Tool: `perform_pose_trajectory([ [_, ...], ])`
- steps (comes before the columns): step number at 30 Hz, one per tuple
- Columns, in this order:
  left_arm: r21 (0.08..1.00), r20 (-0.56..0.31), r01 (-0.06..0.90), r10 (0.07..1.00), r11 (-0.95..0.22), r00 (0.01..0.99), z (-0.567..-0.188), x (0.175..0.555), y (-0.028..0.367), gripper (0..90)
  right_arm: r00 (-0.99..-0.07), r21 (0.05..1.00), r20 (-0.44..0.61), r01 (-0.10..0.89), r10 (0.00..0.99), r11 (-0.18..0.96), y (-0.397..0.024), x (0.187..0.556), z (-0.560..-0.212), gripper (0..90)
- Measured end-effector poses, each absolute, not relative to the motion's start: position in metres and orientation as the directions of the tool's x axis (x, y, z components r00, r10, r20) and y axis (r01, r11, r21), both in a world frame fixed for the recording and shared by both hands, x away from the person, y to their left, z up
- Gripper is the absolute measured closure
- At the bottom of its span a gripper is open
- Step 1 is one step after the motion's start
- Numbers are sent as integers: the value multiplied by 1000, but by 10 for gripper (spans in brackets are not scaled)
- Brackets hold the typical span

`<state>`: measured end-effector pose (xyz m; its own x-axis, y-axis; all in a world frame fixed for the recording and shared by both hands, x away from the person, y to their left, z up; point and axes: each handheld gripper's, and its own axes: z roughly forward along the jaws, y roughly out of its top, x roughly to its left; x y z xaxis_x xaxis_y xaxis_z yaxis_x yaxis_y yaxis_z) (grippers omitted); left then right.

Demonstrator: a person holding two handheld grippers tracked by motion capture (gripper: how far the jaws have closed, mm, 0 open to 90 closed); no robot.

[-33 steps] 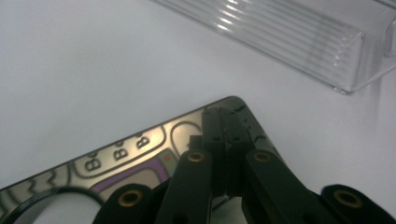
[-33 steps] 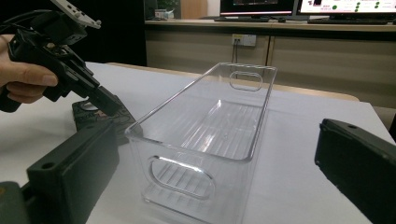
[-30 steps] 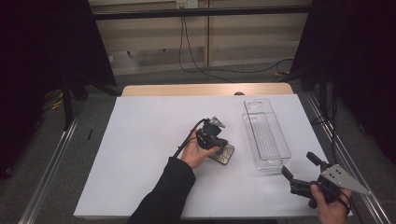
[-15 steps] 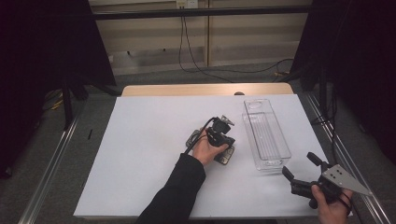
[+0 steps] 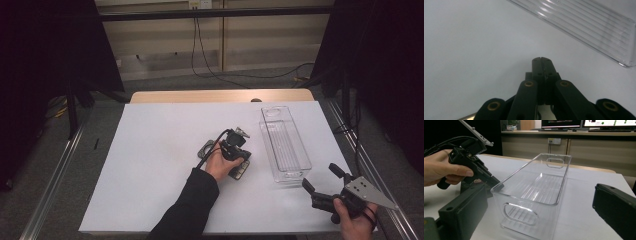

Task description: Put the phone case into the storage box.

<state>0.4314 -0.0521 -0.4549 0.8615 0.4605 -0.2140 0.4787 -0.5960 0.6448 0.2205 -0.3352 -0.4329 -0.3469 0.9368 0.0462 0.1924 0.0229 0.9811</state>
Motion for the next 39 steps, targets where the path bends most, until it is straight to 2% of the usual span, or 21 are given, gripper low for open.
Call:
perform_pose_trajectory([
  [9,650,-236,481,446,-588,864,-456,424,-46,900,-347,981,43,192,937,27,-335,220,-433,0],
  [39,637,-223,451,410,-626,884,-453,405,-37,900,-347,981,39,190,937,30,-335,220,-433,0],
])
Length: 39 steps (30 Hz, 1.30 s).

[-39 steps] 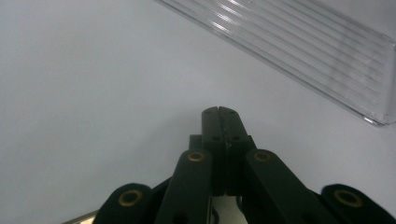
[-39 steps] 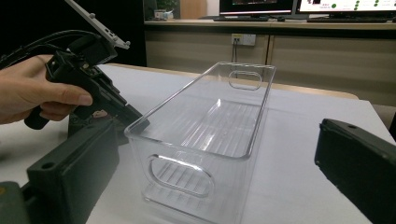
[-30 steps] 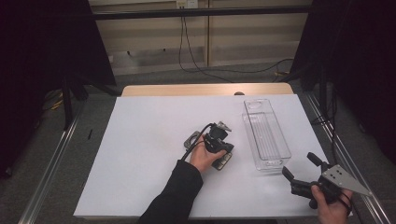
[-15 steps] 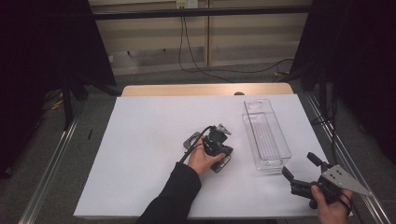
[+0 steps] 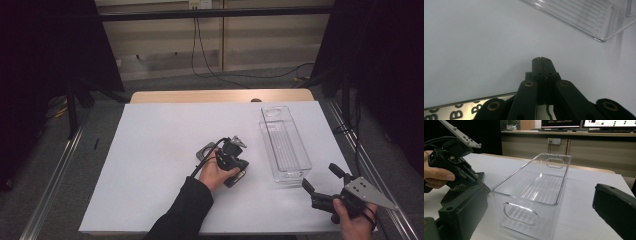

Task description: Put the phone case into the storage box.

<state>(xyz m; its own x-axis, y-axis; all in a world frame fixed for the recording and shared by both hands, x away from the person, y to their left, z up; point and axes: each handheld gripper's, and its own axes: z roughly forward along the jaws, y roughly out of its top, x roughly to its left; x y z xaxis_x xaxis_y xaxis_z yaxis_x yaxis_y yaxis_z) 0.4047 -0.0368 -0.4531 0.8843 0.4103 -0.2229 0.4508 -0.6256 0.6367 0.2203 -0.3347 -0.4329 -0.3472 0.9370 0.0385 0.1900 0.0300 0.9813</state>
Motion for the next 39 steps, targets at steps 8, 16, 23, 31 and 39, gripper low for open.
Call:
perform_pose_trajectory([
  [8,630,-210,435,398,-643,893,-452,398,-32,900,-347,981,38,192,937,32,-335,221,-433,0],
  [16,632,-221,442,398,-637,890,-452,391,-24,900,-339,980,44,198,940,25,-335,223,-435,0],
  [23,626,-220,440,396,-644,892,-451,385,-19,900,-353,981,27,191,935,44,-333,222,-434,0],
  [31,624,-217,445,404,-642,888,-450,379,-11,900,-366,981,17,185,930,55,-333,220,-434,0],
  [39,626,-189,407,377,-665,907,-449,373,-3,900,-361,981,23,186,932,47,-334,221,-434,0],
])
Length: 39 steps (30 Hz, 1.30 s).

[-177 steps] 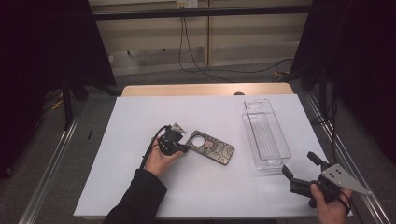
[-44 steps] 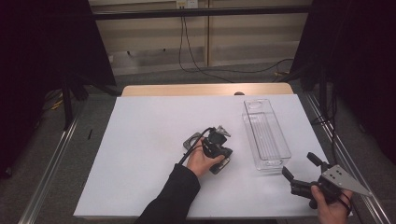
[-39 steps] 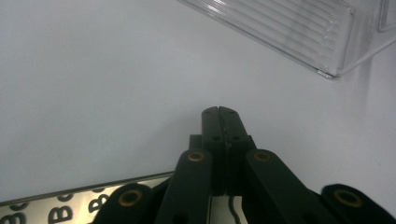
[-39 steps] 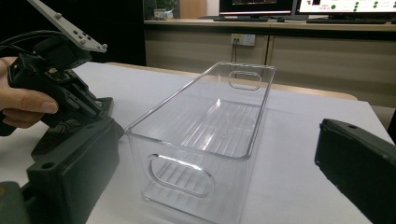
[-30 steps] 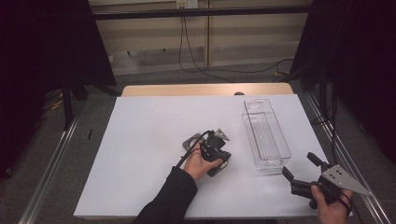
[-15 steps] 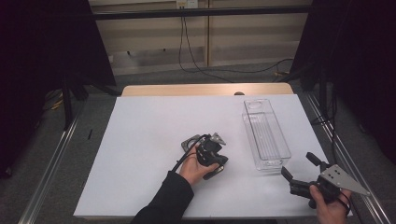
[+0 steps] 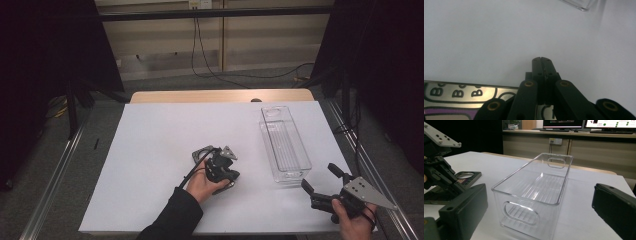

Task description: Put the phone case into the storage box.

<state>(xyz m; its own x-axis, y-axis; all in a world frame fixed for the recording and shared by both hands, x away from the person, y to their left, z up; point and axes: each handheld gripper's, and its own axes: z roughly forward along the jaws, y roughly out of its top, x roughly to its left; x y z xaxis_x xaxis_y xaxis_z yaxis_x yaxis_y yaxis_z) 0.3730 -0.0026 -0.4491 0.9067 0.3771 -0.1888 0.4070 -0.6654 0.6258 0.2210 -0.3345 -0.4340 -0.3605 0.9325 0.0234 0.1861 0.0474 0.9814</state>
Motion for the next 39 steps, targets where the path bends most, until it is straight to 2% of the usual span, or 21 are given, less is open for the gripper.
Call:
perform_pose_trajectory([
  [10,614,-197,416,380,-671,904,-447,367,7,900,-364,982,19,184,931,51,-334,221,-434,0],
  [18,612,-236,438,377,-658,896,-448,362,17,900,-362,982,19,184,932,52,-334,221,-434,0],
  [39,606,-245,449,383,-657,891,-446,348,38,900,-366,982,22,182,930,48,-334,220,-434,0],
])
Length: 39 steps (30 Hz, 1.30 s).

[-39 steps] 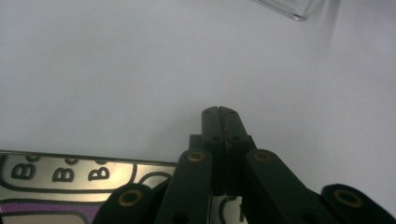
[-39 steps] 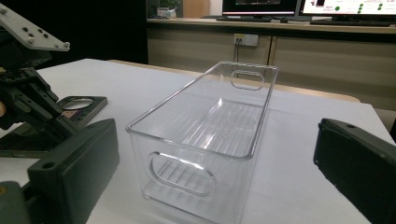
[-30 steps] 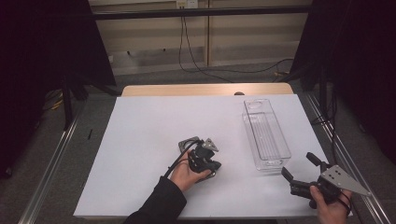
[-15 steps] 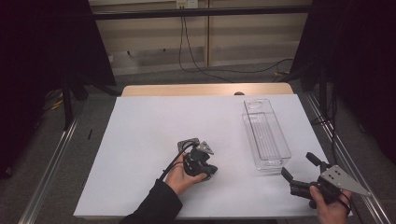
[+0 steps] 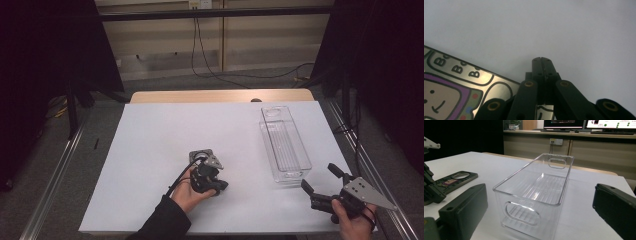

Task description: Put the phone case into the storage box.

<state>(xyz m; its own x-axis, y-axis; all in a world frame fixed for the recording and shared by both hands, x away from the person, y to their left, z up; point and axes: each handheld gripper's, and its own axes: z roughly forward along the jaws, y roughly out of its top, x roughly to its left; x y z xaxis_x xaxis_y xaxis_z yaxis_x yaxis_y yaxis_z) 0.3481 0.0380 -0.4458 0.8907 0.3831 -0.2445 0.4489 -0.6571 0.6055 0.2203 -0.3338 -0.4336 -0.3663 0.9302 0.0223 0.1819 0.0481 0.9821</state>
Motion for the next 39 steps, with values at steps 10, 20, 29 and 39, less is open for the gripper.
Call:
perform_pose_trajectory([
  [10,601,-230,451,397,-660,888,-444,341,47,900,-362,983,20,179,932,48,-333,220,-433,0],
  [20,599,-240,464,407,-653,882,-444,337,65,900,-365,983,17,176,931,50,-333,220,-433,0],
  [29,599,-256,483,419,-639,871,-445,336,81,900,-359,982,32,184,933,37,-334,221,-434,0],
  [39,596,-244,485,430,-641,869,-444,334,92,900,-361,982,36,184,932,34,-334,221,-434,0],
])
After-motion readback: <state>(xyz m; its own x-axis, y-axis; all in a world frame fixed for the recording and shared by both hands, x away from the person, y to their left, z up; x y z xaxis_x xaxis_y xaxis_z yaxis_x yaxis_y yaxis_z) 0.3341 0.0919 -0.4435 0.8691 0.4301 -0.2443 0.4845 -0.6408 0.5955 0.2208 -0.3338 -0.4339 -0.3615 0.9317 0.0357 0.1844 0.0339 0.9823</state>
